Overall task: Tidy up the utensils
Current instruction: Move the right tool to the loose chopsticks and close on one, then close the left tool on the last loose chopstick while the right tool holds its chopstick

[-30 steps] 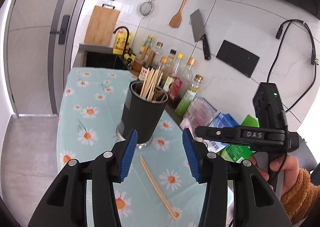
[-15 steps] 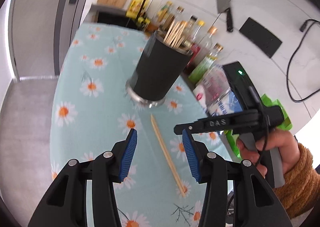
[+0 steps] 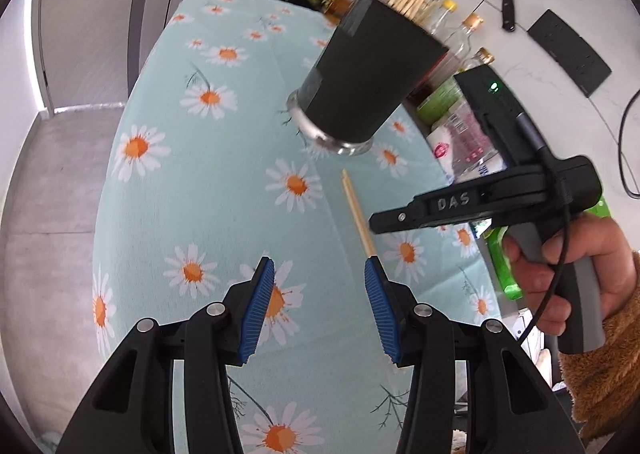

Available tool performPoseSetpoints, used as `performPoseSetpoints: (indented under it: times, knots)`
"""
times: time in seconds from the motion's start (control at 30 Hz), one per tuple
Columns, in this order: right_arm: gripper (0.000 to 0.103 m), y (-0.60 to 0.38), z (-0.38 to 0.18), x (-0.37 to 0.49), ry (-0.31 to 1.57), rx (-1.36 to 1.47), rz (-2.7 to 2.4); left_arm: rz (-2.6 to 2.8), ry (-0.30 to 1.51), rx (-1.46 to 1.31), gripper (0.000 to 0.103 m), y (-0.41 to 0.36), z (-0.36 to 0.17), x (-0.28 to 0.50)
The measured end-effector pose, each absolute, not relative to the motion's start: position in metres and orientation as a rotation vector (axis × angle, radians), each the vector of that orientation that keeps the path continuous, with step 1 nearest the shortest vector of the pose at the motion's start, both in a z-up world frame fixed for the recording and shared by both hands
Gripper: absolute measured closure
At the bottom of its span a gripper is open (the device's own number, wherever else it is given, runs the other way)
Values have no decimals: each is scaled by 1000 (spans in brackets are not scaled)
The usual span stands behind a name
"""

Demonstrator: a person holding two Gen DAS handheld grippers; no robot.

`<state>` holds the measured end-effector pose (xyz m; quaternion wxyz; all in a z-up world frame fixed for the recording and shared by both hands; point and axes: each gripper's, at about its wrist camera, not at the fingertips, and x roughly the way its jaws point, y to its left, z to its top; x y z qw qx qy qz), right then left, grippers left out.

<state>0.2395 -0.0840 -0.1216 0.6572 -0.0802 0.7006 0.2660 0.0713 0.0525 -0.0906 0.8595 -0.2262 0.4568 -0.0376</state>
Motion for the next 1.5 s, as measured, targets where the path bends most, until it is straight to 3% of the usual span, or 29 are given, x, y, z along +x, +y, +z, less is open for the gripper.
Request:
performPoseSetpoints:
  times: [0.6,1.27,1.5]
  knots:
    - [96,-62,-136,240,1594,-246,584,-13,1034,-451,57,57,-102,81]
    - [99,-38,-144,237,1588,-363,495,-22,1051,-449,57,51,-106,89]
    - [98,-43,-145,242,1631,-284,526,-10,1064,-454,57,46,-106,93]
